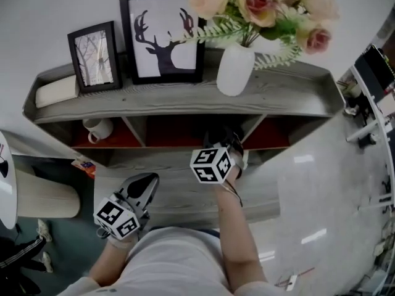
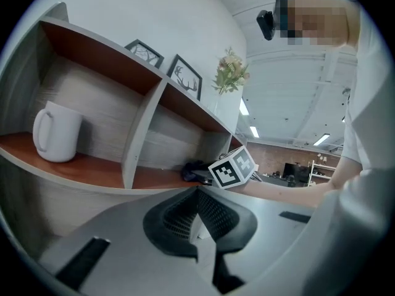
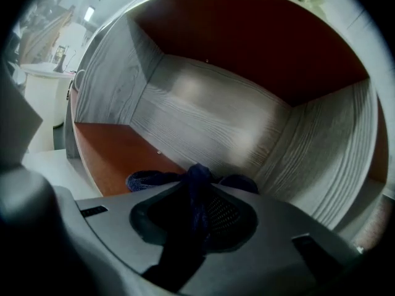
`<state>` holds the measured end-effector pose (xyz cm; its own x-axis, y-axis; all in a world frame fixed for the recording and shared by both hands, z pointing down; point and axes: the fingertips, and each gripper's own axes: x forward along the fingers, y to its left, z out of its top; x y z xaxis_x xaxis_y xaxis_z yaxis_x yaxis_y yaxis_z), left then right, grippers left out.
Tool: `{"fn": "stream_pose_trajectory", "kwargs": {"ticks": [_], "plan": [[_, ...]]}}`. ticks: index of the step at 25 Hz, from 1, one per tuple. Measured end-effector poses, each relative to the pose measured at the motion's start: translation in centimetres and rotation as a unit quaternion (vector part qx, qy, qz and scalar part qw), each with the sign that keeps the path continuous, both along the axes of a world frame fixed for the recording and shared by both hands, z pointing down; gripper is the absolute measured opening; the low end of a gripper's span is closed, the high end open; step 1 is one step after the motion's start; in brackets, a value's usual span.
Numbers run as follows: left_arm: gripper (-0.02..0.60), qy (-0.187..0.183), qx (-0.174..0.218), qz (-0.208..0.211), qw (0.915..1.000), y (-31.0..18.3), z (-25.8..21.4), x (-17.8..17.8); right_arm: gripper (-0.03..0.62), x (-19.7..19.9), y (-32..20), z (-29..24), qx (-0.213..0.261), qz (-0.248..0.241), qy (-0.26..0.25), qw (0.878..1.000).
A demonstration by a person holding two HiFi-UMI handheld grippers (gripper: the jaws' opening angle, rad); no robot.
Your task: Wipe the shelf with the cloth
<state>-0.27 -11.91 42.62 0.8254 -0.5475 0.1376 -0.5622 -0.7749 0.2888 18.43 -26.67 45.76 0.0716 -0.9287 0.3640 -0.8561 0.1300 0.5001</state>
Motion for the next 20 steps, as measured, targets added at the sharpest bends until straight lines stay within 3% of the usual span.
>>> {"fn": "stream_pose_trajectory", "kwargs": {"ticks": [12,17,20], "plan": [[0.015,0.002,-0.004,0.031,0.9995,0.2,0.4,0.9,0.091,1.7,2.0,-0.3,0.006,0.041,0.006,0.999],[0.015,0.004,-0.008,0.029,0.9995,0.4,0.7,0.2,0.212,2.3,3.4,-1.3,0.045,0.072,-0.046,0.995],[0.015,0.003,-0.012,0.029,0.9995,0.7,1.0,0.0,0.233,2.7,3.9,-0.4,0.04,0.09,-0.124,0.987]]}}
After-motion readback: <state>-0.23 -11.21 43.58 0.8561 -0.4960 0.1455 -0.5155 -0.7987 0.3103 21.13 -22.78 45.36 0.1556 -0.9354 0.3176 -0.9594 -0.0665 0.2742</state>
